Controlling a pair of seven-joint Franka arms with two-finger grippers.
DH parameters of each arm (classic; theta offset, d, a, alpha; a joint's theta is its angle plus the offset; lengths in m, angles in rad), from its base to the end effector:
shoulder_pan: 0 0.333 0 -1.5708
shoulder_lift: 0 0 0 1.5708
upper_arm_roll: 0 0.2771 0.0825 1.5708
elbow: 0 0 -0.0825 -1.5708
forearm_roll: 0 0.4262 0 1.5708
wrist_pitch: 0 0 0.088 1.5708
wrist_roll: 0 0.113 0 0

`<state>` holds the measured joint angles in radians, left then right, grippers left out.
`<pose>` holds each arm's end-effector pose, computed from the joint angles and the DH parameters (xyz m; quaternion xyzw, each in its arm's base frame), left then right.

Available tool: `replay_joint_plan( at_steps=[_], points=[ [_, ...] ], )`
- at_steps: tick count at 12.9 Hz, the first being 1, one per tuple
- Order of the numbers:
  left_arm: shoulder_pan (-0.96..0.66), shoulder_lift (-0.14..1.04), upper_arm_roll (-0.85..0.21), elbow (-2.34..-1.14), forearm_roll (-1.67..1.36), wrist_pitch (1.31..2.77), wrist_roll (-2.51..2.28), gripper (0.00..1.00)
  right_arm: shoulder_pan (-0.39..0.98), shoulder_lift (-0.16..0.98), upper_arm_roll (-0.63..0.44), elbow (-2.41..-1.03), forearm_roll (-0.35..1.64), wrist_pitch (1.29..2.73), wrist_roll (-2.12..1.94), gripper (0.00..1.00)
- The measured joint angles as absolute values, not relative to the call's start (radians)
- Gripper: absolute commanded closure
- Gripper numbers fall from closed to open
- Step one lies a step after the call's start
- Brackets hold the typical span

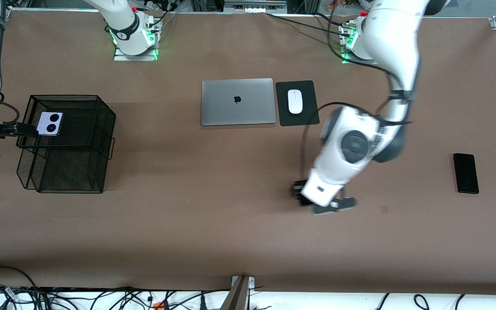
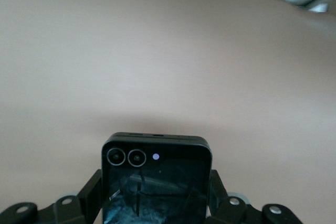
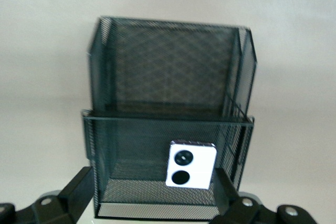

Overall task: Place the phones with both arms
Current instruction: 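Carry the flip phone with the left gripper and set it down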

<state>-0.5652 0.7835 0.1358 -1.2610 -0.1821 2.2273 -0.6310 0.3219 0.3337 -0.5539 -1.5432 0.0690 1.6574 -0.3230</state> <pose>0.6949 -0.3512 0.2588 0.9872 0.1244 0.0660 0.0749 0.6485 -0.1136 0.4173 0.9940 0.0444 -0.0960 0.0281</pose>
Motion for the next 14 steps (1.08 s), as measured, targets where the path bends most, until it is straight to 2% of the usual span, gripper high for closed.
replay_joint_plan(
  at_steps=[2,4,7,12,14],
  points=[
    [-0.652,0.852,0.136,-1.251,-0.182,2.353,-0.737,0.70,0.324,0.361,-0.490,-1.494,0.069,1.654,-0.272,0.00],
    [-0.720,0.919,0.136,-1.219,-0.182,2.402,-0.798,0.70,0.327,0.384,-0.426,-1.475,0.070,1.657,-0.189,0.00],
    [-0.780,0.994,0.137,-1.130,-0.183,2.409,-0.843,0.64,0.329,0.424,-0.365,-1.466,0.105,1.677,-0.096,0.00],
    [-0.826,1.063,0.137,-1.092,-0.183,2.408,-0.848,0.63,0.328,0.454,-0.352,-1.461,0.162,1.682,-0.049,0.00],
    [-0.837,1.079,0.137,-1.088,-0.183,2.409,-0.851,0.50,0.328,0.454,-0.352,-1.458,0.163,1.682,-0.044,0.00]
  ],
)
